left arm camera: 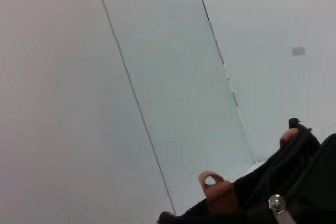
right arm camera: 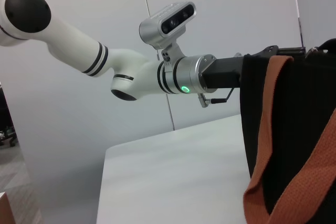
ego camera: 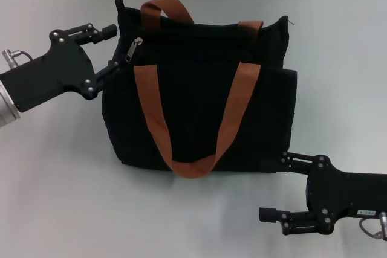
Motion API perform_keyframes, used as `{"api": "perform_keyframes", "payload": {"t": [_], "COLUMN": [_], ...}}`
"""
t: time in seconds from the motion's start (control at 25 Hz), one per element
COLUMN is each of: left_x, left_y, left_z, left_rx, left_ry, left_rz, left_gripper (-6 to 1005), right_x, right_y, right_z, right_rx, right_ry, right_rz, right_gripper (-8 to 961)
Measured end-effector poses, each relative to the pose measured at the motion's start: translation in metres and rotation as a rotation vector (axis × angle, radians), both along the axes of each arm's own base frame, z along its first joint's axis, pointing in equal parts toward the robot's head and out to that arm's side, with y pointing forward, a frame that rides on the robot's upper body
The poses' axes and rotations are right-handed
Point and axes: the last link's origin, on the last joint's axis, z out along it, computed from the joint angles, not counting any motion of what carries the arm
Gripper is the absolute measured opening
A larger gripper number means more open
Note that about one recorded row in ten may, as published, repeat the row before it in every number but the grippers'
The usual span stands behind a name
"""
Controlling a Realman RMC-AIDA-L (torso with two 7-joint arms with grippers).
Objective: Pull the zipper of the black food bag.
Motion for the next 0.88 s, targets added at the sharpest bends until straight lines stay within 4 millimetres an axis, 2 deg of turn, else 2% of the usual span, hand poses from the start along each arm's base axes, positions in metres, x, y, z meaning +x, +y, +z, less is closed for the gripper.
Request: {"api": "perform_keyframes", "payload": {"t": [0.28, 0.36, 0.6, 0.88], "left_x": [0.004, 0.005, 0.0053, 0.0051], "left_y": [-0.0022, -0.0031, -0.0037, -0.0079], "left_z": [0.0019, 0.002, 0.0042, 0.0058], "left_rx": [-0.022, -0.032, -0.024, -0.012], "left_ry": [0.008, 0.017, 0.025, 0.016], "left_rz": [-0.044, -0.059, -0.07, -0.085], "left_gripper": [517, 277, 71, 68], "right_x": [-0.0014, -0.0017, -0.0024, -0.0048], "right_y": [0.0007, 0.0008, 0.0003, 0.0025], "right_z": [0.0002, 0.0002, 0.0003, 0.0023], "right_rx": [0.004, 0.005, 0.005, 0.023], "right_ry": [0.007, 0.009, 0.015, 0.037], "right_rz": [0.004, 0.003, 0.005, 0.003], "right_gripper": [789, 783, 768, 749]}}
